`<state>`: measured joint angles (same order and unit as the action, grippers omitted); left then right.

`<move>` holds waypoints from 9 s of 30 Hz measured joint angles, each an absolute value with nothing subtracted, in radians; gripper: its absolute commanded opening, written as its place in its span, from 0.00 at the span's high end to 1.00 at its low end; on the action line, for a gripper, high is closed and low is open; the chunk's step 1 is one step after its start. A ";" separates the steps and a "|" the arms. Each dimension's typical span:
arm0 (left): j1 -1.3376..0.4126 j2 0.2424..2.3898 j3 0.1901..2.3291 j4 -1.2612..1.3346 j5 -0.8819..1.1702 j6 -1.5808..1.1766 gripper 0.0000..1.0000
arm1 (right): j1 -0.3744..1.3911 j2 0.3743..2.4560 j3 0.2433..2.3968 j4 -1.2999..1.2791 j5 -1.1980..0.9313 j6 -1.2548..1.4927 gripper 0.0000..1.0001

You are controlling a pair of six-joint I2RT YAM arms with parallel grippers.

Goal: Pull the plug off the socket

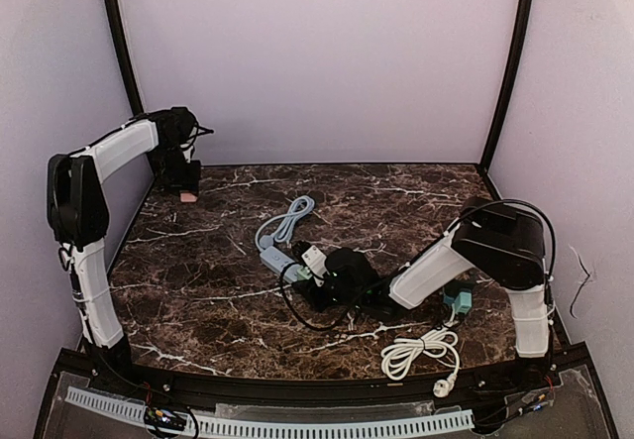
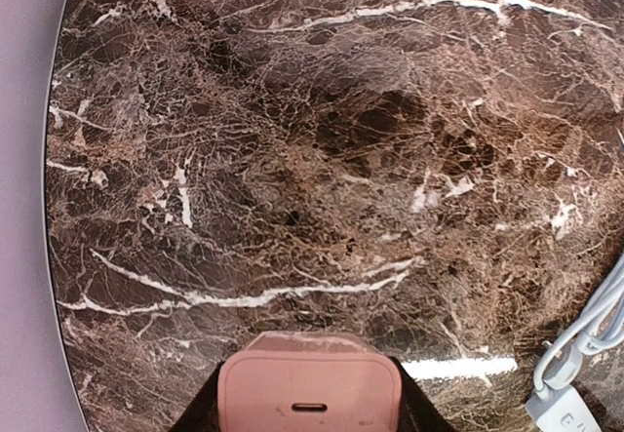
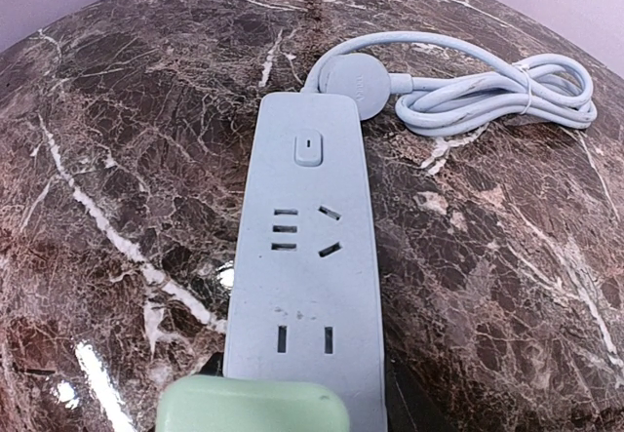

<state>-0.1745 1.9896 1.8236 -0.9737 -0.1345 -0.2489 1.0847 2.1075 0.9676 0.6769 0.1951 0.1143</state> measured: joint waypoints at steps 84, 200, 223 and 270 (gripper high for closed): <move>-0.675 1.433 1.030 -0.408 0.147 -0.260 0.21 | 1.073 1.730 0.558 0.783 0.178 0.173 0.17; -1.054 1.568 0.969 -0.342 0.166 0.344 0.79 | 0.883 2.250 1.189 0.653 -0.915 0.807 0.73; -1.087 1.708 1.171 -0.534 0.084 0.243 0.81 | 0.883 2.255 1.193 0.647 -0.893 0.783 0.76; -1.015 1.511 1.140 -0.482 0.221 0.164 0.82 | 0.888 2.243 1.188 0.661 -0.859 0.772 0.58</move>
<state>-1.0153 1.5112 1.1397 -0.4816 0.2214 0.1638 0.8883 2.2425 1.1877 0.6609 -0.8585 0.7719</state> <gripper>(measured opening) 0.396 0.361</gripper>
